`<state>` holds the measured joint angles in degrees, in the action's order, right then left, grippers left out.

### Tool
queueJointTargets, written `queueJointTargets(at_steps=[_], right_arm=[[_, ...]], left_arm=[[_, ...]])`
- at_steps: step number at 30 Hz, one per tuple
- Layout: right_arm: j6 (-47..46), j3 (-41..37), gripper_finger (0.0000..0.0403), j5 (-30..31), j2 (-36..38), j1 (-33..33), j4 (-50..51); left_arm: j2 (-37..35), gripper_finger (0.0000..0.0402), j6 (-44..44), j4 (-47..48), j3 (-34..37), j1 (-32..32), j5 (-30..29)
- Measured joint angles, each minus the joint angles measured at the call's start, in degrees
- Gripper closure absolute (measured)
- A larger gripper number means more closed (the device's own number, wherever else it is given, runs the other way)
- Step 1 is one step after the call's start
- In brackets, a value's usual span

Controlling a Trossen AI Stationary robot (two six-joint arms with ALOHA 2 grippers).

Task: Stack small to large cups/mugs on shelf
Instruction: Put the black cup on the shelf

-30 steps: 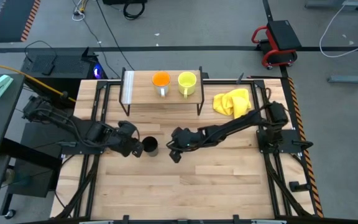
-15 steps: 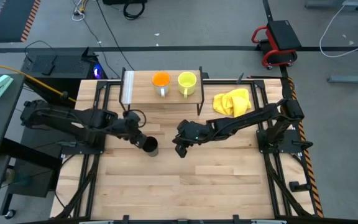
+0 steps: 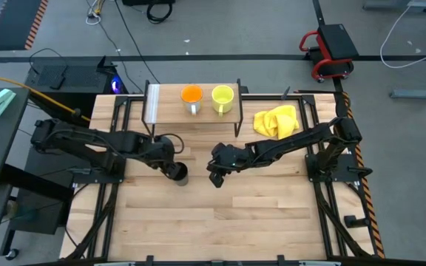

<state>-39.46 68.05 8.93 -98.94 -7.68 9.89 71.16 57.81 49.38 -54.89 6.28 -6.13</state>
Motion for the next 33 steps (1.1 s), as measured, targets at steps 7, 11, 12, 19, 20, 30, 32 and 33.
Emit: queueJointTargets(at_steps=[7, 11, 12, 19, 20, 30, 32, 33], right_arm=[[0.1, 0.0, 0.0359, 0.0, 0.0, 0.0, 0.9], [0.4, 0.0, 0.0359, 0.0, 0.0, 0.0, 0.8], [0.4, 0.0, 0.0359, 0.0, 0.0, 0.0, 0.8], [0.5, 0.0, 0.0359, 0.0, -0.1, 0.0, 0.8], [0.5, 0.0, 0.0359, 0.0, -0.1, 0.0, 0.8], [0.5, 0.0, 0.0359, 0.0, -0.1, 0.0, 0.8], [0.5, 0.0, 0.0359, 0.0, -0.1, 0.0, 0.8], [0.5, 0.0, 0.0359, 0.0, -0.1, 0.0, 0.8]], left_arm=[[0.2, 0.0257, -0.1, -0.7, 0.0, -0.1, 0.2], [0.2, 0.0262, -0.1, -0.6, 0.0, -0.1, -0.1], [0.2, 0.0264, -0.1, -0.6, 0.0, -0.1, -0.3], [4.6, 0.0267, 0.0, -0.3, 0.0, -0.1, 0.1], [5.2, 0.0266, 0.0, -0.3, 0.0, -0.1, 0.2], [6.0, 0.0281, 0.4, -2.9, 0.0, -0.1, 0.4], [6.0, 0.0287, 0.7, -2.8, 0.0, -0.1, 0.9], [6.0, 0.0289, 0.9, -2.9, 0.0, -0.1, 1.2]])
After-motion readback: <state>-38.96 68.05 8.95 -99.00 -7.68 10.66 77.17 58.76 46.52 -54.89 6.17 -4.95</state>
